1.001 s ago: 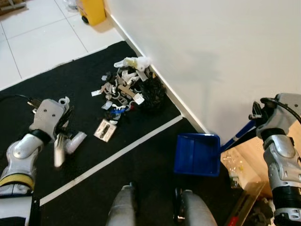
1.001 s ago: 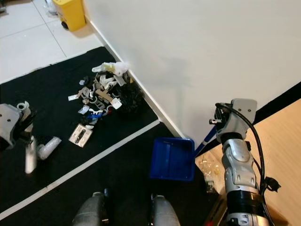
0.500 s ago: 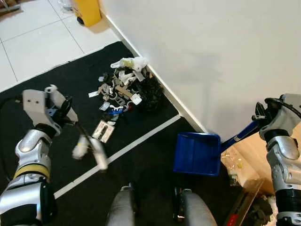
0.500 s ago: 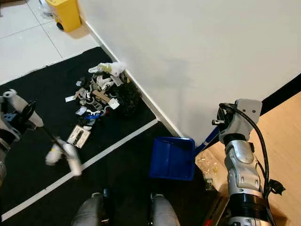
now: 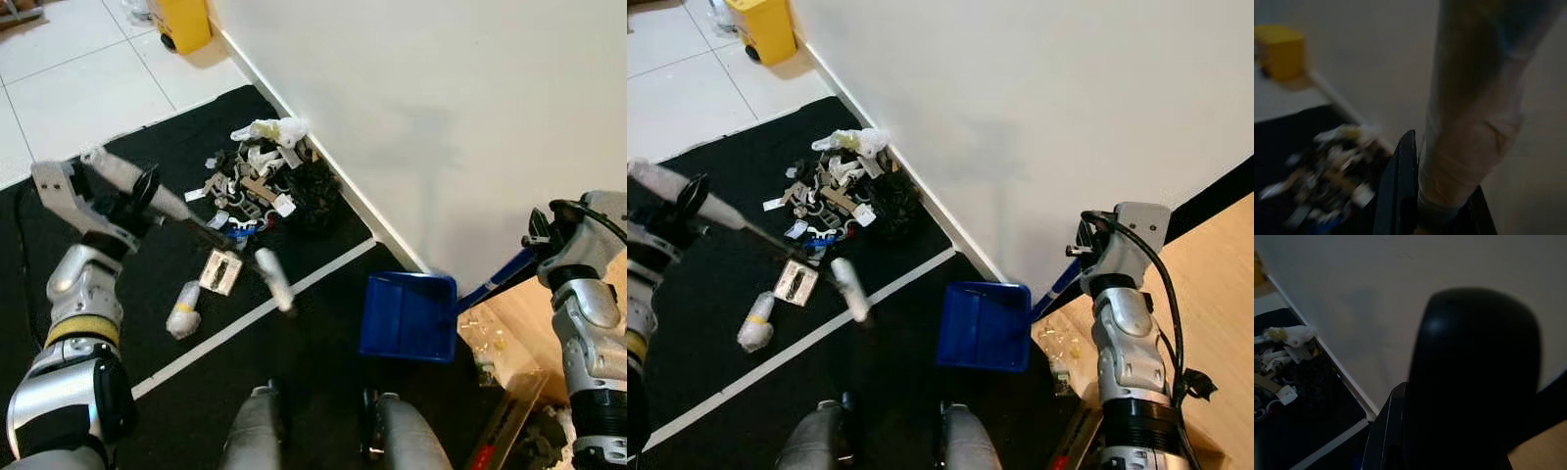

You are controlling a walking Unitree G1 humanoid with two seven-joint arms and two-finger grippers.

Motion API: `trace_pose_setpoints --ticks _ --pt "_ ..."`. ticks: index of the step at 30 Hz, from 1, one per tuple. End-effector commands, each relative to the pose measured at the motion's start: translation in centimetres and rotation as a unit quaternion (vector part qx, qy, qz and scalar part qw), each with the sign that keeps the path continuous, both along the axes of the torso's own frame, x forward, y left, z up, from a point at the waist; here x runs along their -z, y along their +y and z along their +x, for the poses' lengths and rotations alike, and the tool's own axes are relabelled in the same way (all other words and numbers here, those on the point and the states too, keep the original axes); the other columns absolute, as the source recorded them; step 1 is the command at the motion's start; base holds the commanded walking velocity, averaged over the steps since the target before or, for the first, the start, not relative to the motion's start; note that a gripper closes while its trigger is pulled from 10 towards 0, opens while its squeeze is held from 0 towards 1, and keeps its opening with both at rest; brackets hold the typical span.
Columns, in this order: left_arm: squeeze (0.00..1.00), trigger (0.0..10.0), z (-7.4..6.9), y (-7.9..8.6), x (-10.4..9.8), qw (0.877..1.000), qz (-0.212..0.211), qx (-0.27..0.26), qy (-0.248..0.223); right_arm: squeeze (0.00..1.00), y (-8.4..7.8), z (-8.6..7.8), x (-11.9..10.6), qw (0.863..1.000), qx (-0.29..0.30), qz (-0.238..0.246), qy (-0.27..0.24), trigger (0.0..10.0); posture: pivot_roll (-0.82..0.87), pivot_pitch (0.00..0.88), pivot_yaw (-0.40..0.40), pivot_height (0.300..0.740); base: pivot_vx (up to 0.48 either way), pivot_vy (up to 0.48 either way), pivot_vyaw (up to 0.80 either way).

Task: Sweep floor

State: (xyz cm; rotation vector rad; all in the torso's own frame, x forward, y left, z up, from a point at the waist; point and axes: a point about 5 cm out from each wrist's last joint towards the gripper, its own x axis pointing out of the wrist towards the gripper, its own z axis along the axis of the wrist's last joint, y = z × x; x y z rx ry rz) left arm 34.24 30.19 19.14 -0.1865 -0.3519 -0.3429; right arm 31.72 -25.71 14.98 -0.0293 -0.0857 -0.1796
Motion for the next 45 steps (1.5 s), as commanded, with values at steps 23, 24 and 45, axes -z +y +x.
trace_pose_setpoints --ticks 23,24,45 --pt "0.00 10.0 -2.4 3.1 -5.4 0.943 0.330 0.047 -0.004 0.00 0.2 0.0 1.1 1.000 0.006 0.012 0.008 10.0 0.03 0.295 -0.024 0.740 0.000 0.000 0.00" --pt "0.00 10.0 -2.7 3.4 -4.9 0.932 0.359 0.045 0.015 0.00 0.2 0.0 1.2 1.000 0.006 0.012 0.009 10.0 0.03 0.294 -0.023 0.740 0.000 0.000 0.00" --pt "0.00 10.0 -4.7 5.1 3.0 0.867 0.472 -0.005 0.162 0.00 -0.5 -0.7 1.2 1.000 0.014 0.005 0.010 10.0 0.00 0.326 -0.028 0.740 0.000 0.000 0.00"
